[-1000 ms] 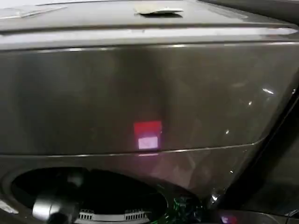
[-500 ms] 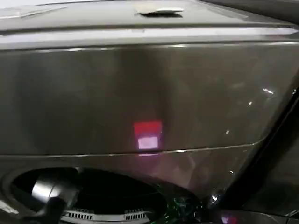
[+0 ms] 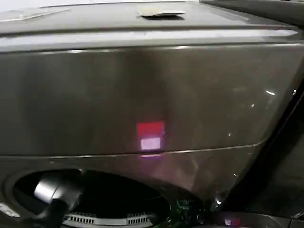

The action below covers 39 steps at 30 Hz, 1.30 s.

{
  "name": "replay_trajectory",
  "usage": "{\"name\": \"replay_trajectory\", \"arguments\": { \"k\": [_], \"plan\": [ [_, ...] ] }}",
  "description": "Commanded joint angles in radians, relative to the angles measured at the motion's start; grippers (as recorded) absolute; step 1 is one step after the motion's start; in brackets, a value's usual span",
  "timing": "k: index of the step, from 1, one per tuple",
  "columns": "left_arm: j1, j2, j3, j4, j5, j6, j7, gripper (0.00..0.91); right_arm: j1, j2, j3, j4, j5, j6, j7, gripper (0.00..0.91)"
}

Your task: Grasp the clothes from the dryer.

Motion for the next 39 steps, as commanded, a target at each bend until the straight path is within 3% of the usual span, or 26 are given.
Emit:
{"name": "replay_trajectory", "arguments": {
  "k": [1, 10, 14, 18, 21, 24, 32, 39],
  "plan": [
    [-0.002, -0.004, 0.018, 0.015, -0.008, -0.003, 0.010, 0.000, 0.005, 0.001, -0.005, -0.001, -0.001, 0.000, 0.000, 0.907],
    [-0.009, -0.002, 0.002, 0.006, -0.016, -0.012, 0.031, 0.000, 0.017, 0.007, -0.016, 0.000, -0.004, 0.001, 0.001, 0.907],
    [-0.008, -0.007, -0.088, -0.023, -0.035, -0.011, 0.001, 0.000, 0.020, 0.010, -0.019, 0.001, -0.004, 0.002, 0.001, 0.907],
    [0.012, -0.011, -0.166, -0.067, -0.177, 0.020, -0.095, 0.000, 0.023, 0.012, -0.027, 0.004, -0.006, 0.003, 0.001, 0.907],
    [0.095, 0.001, -0.262, -0.175, -0.318, 0.070, -0.182, 0.000, 0.026, 0.010, -0.030, 0.003, -0.006, 0.003, 0.001, 0.907],
    [0.190, 0.002, -0.366, -0.294, -0.341, 0.082, -0.269, 0.000, 0.031, 0.009, -0.039, 0.010, -0.007, 0.004, 0.002, 0.907],
    [0.485, -0.019, -0.548, -0.735, -0.514, 0.117, -0.668, 0.000, 0.034, 0.003, -0.039, 0.014, -0.001, 0.000, 0.001, 0.907],
    [0.664, -0.078, -0.592, -0.940, -0.716, -0.052, -0.969, 0.000, 0.028, 0.002, -0.035, 0.007, -0.031, -0.009, -0.024, 0.907]
  ]
}}
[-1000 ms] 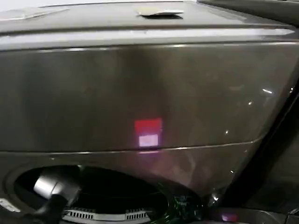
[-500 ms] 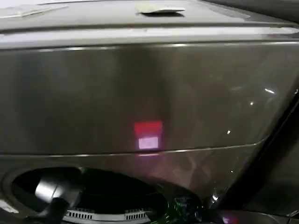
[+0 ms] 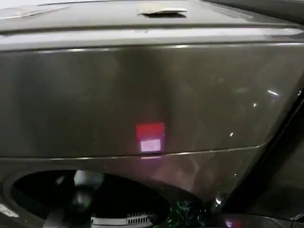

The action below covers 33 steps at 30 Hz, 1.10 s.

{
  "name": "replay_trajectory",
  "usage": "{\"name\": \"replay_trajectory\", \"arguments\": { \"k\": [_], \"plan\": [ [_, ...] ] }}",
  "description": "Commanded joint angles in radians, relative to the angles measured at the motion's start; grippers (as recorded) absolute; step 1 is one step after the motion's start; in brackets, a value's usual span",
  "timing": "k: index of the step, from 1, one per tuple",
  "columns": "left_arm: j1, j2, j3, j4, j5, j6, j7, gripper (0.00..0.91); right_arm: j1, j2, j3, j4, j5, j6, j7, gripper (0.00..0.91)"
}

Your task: Grasp the clothes from the dryer.

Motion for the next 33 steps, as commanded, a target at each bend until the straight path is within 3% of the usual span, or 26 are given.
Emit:
{"name": "replay_trajectory", "arguments": {
  "k": [1, 5, 15, 33],
  "plan": [
    [0.301, -0.066, -0.146, -0.378, -0.249, -0.227, -0.492, 0.000, -0.002, -0.007, 0.005, -0.011, -0.033, -0.007, -0.020, 0.907],
    [0.353, -0.094, -0.165, -0.435, -0.230, -0.281, -0.593, 0.000, -0.004, -0.011, 0.011, -0.016, -0.043, 0.007, -0.032, 0.907],
    [0.402, -0.118, -0.137, -0.539, -0.282, -0.170, -0.635, 0.000, 0.001, -0.025, 0.028, -0.044, -0.003, 0.025, -0.009, 0.907],
    [0.449, -0.106, -0.088, -0.579, -0.305, -0.099, -0.628, 0.000, -0.018, -0.018, 0.066, -0.050, 0.025, 0.043, 0.012, 0.907]
  ]
}}
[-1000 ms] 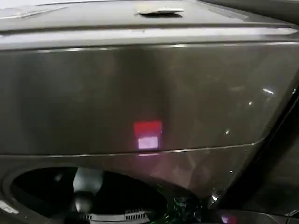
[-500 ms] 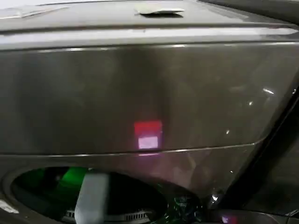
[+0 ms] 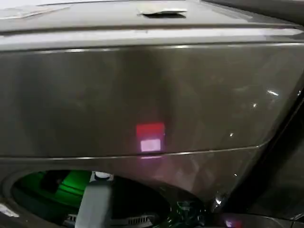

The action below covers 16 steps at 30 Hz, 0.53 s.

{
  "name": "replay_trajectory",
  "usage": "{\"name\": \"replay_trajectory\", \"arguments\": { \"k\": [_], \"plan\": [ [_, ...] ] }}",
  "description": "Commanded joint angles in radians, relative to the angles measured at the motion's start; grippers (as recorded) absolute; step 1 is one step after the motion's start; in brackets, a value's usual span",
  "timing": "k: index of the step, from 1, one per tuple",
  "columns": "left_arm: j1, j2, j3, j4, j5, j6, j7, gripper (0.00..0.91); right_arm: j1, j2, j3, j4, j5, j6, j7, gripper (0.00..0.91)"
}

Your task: Grasp the clothes from the dryer.

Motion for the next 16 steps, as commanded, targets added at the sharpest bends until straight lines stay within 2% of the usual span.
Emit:
{"name": "replay_trajectory", "arguments": {
  "k": [1, 5, 16],
  "plan": [
    [0.025, 0.000, 0.018, -0.035, -0.018, 0.021, -0.017, 0.000, -0.003, -0.003, 0.019, -0.002, 0.011, 0.006, 0.011, 0.907],
    [0.047, 0.001, 0.027, -0.060, -0.008, 0.029, -0.008, 0.000, 0.015, 0.000, -0.004, 0.006, 0.006, -0.001, 0.014, 0.907],
    [0.044, 0.013, 0.040, -0.089, -0.026, 0.047, 0.015, 0.000, 0.006, 0.005, 0.022, 0.000, -0.002, -0.009, 0.006, 0.907]
  ]
}}
